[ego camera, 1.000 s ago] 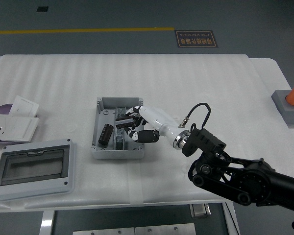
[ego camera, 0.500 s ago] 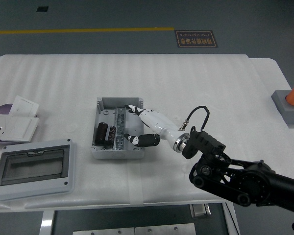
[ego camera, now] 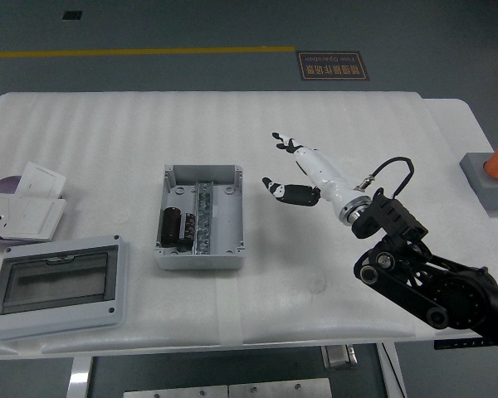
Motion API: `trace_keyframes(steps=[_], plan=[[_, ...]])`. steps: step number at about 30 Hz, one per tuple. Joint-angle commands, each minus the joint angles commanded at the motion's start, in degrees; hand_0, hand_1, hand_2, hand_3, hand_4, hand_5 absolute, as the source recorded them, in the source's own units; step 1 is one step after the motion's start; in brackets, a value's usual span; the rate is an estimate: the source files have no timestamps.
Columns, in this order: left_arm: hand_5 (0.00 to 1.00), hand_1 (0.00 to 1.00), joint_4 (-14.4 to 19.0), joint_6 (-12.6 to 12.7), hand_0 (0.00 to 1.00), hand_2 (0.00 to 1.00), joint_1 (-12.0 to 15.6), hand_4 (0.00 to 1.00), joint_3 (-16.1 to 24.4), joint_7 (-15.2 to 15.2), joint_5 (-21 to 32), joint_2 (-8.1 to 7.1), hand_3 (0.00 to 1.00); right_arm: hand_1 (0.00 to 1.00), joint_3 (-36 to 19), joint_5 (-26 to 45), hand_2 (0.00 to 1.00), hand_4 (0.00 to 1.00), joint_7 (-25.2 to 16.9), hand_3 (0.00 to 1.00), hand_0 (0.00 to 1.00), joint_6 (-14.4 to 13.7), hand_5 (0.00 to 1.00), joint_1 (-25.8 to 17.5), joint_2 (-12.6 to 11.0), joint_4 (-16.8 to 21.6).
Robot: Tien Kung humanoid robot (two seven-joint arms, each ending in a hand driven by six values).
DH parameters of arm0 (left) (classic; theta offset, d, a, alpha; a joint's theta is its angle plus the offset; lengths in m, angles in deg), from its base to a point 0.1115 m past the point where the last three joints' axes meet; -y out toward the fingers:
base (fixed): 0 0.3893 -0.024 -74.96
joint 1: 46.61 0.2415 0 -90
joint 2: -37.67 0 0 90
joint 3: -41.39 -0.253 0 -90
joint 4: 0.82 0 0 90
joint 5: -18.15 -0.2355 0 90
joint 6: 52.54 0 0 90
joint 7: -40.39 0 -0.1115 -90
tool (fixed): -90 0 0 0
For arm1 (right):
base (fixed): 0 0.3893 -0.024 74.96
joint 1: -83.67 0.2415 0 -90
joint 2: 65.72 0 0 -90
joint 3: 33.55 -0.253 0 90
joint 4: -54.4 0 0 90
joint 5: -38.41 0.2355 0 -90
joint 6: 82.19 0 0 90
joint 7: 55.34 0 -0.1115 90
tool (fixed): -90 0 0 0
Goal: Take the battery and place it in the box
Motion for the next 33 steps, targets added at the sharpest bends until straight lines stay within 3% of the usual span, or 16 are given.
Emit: trace_keyframes(steps=[8,16,33], plan=[[0.574,0.670,0.1,0.0,0.583,0.532,-0.3,0.505,0.2,0.2,-0.2,-0.37,0.544,0.836,-10.9,0.3,0.828,0.637,-1.6,0.949,0.929,-1.5,0.370,-5.4,-2.5,-2.0],[0.572,0.671,0.1,-0.1,0.583,0.532,0.0,0.504,0.7,0.5,-1.2,-0.97,0.544,0.828,-20.6,4.0,0.828,0.633,-5.5,0.939,0.926,-3.4,0.374,-10.6,-3.1,-1.6],[0.564,0.670,0.2,0.1,0.591,0.543,0.1,0.501,0.7,0.4,-1.0,-1.18,0.545,0.803,-27.9,6.3,0.814,0.625,-8.1,0.907,0.881,-4.2,0.377,-16.1,-3.3,1.0]])
